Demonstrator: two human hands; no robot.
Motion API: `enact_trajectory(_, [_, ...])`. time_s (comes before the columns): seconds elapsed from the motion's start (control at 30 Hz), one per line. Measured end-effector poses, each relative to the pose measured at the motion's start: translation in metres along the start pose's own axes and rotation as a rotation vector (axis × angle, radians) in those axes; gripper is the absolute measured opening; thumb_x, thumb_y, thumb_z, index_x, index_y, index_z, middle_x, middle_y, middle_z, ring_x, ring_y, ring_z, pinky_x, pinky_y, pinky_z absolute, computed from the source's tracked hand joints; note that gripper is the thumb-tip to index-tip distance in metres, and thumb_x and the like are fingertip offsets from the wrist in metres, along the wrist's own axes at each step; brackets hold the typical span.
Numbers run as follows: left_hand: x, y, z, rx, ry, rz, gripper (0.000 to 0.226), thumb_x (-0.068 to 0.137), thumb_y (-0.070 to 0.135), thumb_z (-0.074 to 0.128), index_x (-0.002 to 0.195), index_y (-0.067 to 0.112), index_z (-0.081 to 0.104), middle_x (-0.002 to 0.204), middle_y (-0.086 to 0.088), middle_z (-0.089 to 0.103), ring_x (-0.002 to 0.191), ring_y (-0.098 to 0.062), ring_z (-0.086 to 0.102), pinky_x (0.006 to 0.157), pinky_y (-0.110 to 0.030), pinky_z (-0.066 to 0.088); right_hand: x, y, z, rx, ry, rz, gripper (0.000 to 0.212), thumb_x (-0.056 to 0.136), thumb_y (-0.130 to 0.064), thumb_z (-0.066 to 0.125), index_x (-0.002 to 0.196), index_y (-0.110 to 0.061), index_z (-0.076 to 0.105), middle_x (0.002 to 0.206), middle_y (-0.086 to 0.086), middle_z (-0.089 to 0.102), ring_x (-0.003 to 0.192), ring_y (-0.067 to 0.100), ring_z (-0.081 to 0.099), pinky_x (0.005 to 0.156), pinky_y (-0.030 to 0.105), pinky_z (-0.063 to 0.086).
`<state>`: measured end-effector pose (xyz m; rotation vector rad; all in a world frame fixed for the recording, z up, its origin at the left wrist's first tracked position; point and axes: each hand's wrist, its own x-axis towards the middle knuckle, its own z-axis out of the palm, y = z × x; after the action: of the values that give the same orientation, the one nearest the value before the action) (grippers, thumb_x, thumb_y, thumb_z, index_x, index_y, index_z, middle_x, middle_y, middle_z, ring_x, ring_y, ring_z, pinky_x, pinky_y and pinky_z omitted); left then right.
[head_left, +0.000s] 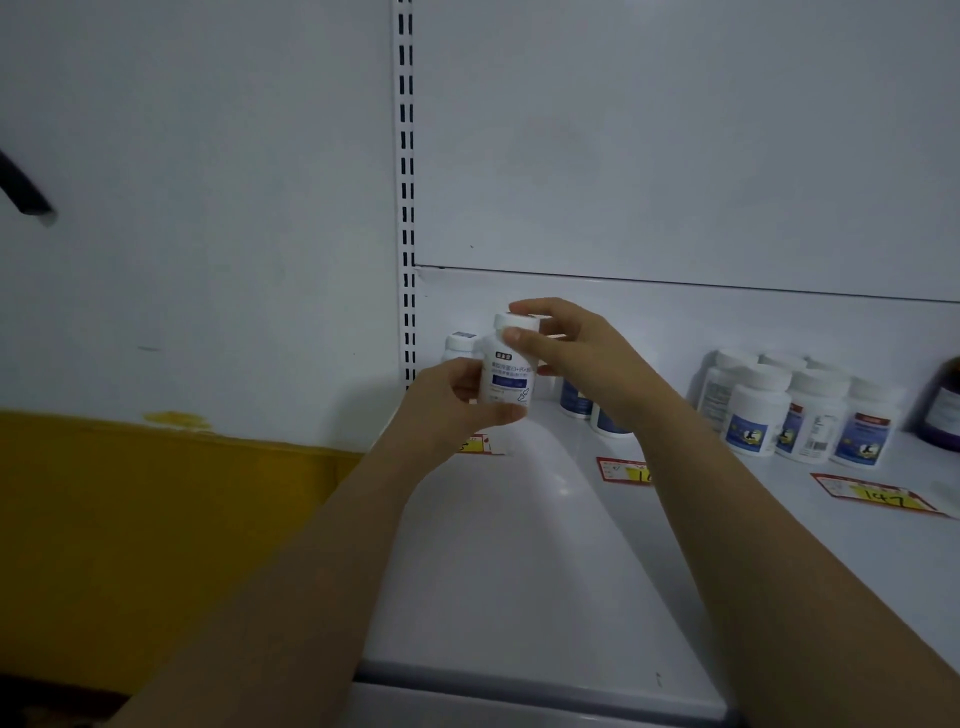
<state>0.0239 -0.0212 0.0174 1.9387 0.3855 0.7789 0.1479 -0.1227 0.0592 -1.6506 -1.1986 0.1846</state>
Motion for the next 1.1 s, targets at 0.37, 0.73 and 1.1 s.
enact_trajectory(0.37, [0.008, -0.010, -0.005, -0.008, 0.218, 0.132, 0.049, 0.073, 0.011, 0.078, 0.117, 0.019, 0.058, 0.113, 0.003, 0.065, 0.107, -0.015, 0.060, 0.097, -0.034, 0.048, -0.011, -0.013, 0.020, -0.127, 0.152, -0.304, 0.040, 0.081, -0.015, 0.072, 0.117, -0.021, 0.057, 0.111, -0.011, 0.058, 0.102, 0.002, 0.056, 0.085, 0.015, 0.050])
enact_trajectory(0.73, [0.004, 0.004, -0.007, -0.164, 0.169, 0.140, 0.032, 0.073, 0.018, 0.078, 0.101, 0.030, 0.067, 0.098, 0.014, 0.070, 0.099, -0.004, 0.064, 0.088, -0.018, 0.048, -0.013, -0.019, 0.024, -0.064, 0.244, -0.340, 0.037, 0.086, -0.020, 0.066, 0.122, -0.021, 0.059, 0.119, -0.005, 0.062, 0.107, 0.008, 0.058, 0.090, 0.022, 0.051])
enact_trajectory(1.1, [-0.001, 0.010, -0.002, -0.316, -0.259, -0.369, 0.069, 0.057, 0.059, 0.072, 0.103, 0.007, 0.069, 0.092, -0.017, 0.073, 0.074, -0.025, 0.070, 0.076, -0.033, 0.057, -0.013, -0.010, 0.002, 0.374, -0.002, 0.546, 0.022, 0.087, -0.031, 0.065, 0.095, -0.010, 0.063, 0.085, 0.012, 0.067, 0.067, 0.021, 0.065, 0.050, 0.025, 0.055])
